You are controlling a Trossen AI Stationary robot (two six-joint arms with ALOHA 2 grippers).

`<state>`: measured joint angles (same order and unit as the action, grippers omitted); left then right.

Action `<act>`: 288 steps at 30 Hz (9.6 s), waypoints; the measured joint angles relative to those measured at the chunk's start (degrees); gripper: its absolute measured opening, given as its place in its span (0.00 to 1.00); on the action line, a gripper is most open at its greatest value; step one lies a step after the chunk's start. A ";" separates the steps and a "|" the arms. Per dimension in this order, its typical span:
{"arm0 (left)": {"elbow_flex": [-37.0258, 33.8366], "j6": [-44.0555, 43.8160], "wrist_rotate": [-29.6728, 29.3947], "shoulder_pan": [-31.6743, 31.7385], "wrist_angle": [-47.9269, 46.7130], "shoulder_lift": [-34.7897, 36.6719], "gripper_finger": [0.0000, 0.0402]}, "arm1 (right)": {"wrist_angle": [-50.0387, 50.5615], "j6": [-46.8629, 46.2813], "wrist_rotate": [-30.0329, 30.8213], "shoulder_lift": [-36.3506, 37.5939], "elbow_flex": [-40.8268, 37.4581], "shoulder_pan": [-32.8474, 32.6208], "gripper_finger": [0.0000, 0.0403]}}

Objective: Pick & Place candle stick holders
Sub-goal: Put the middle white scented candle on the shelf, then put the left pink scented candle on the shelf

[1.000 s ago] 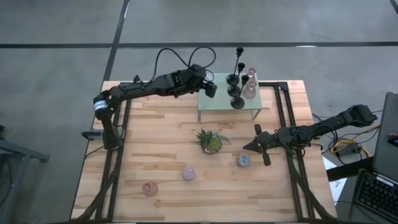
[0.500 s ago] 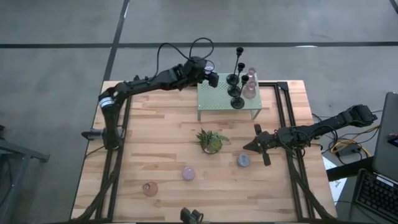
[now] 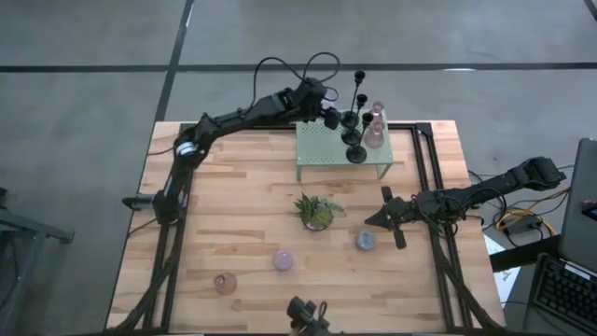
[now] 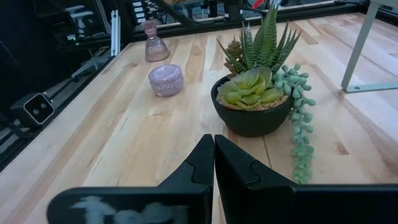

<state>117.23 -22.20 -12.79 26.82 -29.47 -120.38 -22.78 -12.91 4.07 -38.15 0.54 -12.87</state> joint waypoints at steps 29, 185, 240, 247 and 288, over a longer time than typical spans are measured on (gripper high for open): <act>5.36 0.51 -0.69 0.45 -9.16 -6.46 0.77 | 0.02 0.01 0.10 0.02 0.00 -0.02 0.02; 13.62 -9.03 2.85 -22.06 -31.24 -3.23 0.88 | 0.02 0.01 0.03 0.02 0.00 -0.02 0.02; 12.38 -18.93 4.82 -29.04 -32.07 -3.25 0.88 | 0.04 0.01 0.03 0.02 0.00 -0.02 0.02; 9.20 -21.35 9.82 -32.00 -31.93 -3.32 0.88 | 0.04 -0.01 0.03 0.02 -0.01 -0.01 0.02; -16.26 -50.03 13.45 -48.32 -34.49 -0.85 0.88 | 0.02 -0.02 0.03 0.02 -0.01 0.00 0.02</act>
<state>100.97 -72.23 0.66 -21.50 -63.96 -121.23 -22.76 -12.93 4.10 -38.13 0.53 -12.86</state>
